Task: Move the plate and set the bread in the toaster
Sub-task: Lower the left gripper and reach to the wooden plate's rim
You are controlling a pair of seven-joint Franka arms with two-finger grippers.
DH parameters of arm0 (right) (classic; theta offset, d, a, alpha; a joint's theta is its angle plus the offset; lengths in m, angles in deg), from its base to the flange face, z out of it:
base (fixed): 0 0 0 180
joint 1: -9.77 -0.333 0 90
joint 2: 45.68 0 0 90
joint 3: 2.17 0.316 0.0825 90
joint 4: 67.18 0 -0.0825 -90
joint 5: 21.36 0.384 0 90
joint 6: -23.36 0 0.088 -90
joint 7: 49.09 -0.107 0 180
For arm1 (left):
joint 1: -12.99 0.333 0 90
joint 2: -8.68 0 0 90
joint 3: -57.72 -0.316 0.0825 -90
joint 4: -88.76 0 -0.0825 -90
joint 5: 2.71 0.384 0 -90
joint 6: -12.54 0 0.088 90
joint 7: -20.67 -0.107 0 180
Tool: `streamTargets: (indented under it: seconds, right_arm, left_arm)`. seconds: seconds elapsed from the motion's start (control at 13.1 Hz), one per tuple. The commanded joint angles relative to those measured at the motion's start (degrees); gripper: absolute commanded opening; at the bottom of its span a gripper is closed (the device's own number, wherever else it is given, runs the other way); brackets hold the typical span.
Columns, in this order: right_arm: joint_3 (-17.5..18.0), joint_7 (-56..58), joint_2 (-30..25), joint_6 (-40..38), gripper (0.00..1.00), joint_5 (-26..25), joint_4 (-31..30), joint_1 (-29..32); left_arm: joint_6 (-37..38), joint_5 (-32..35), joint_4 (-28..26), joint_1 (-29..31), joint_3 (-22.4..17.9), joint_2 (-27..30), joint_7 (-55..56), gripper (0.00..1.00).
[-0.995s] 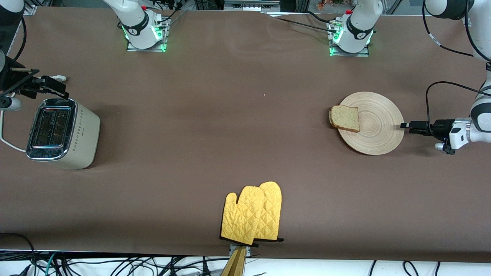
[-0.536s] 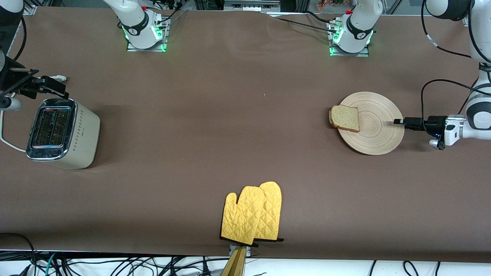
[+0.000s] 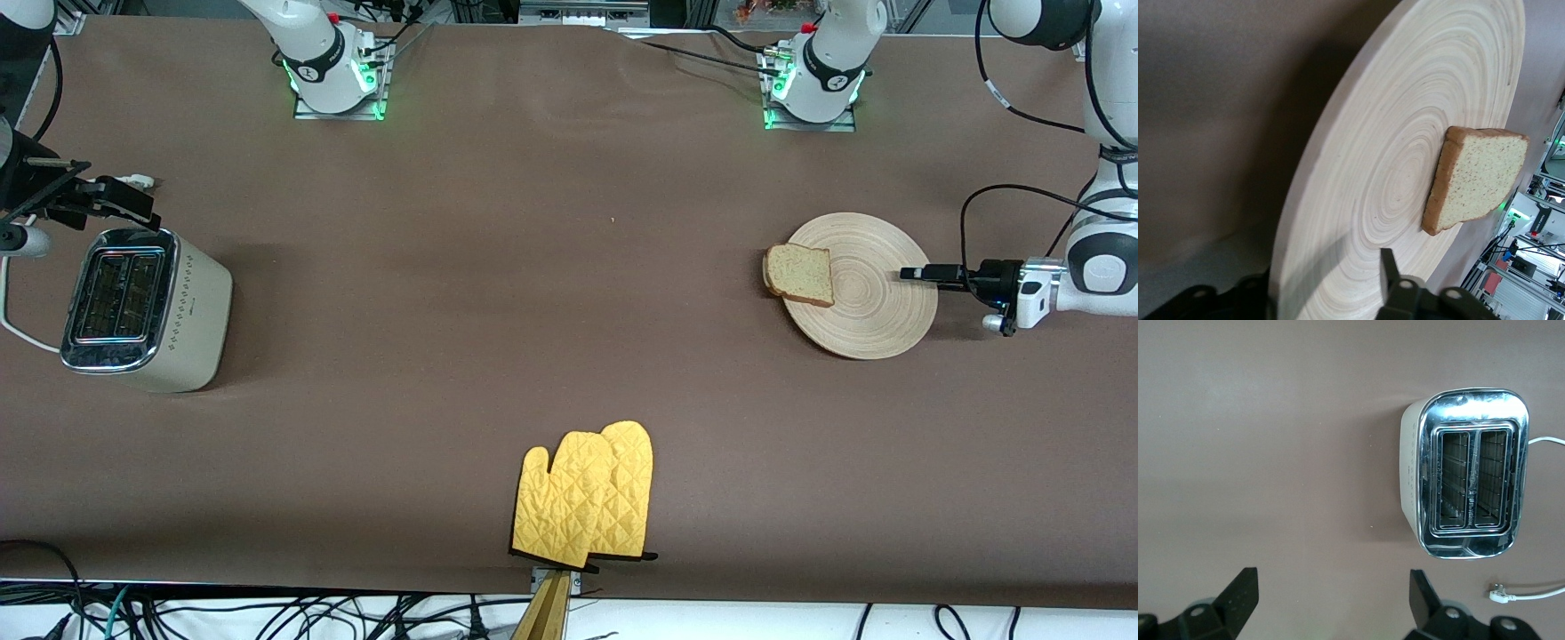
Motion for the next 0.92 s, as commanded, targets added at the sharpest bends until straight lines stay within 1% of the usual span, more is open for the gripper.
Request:
streamTargets:
  seconds: [0.0, 0.23, 0.38, 0.46, 0.69, 0.84]
  right_arm:
    - [0.26, -0.65, 0.04, -0.88, 1.00, 0.79, 1.00, 0.35]
    - [0.00, -0.13, 0.12, -0.88, 1.00, 0.88, 0.91, 0.35]
    - [0.00, -0.13, 0.13, -0.88, 1.00, 0.79, 0.91, 0.35]
    - [0.00, -0.13, 0.13, -0.88, 1.00, 0.88, 0.91, 0.35]
    - [0.00, -0.13, 0.13, -0.88, 1.00, 0.88, 1.00, 0.35]
    - [0.08, -0.13, 0.12, -0.88, 1.00, 0.88, 1.00, 0.35]
  left_arm:
    - [0.45, -1.81, 0.09, 0.15, -0.19, -0.96, -1.39, 0.42]
    - [0.37, -1.72, 0.45, 0.15, -0.19, -1.14, -1.31, 0.16]
    - [0.02, -1.81, 0.71, 0.15, -0.19, -1.93, -1.31, 0.02]
    - [0.01, -1.81, 0.80, 0.15, -0.11, -1.93, -1.39, 0.00]
    - [0.62, -0.84, 0.97, 0.15, 0.07, -1.84, -2.18, 0.00]
    - [2.81, -1.72, 1.85, 0.15, 0.16, -1.58, -7.78, 0.00]
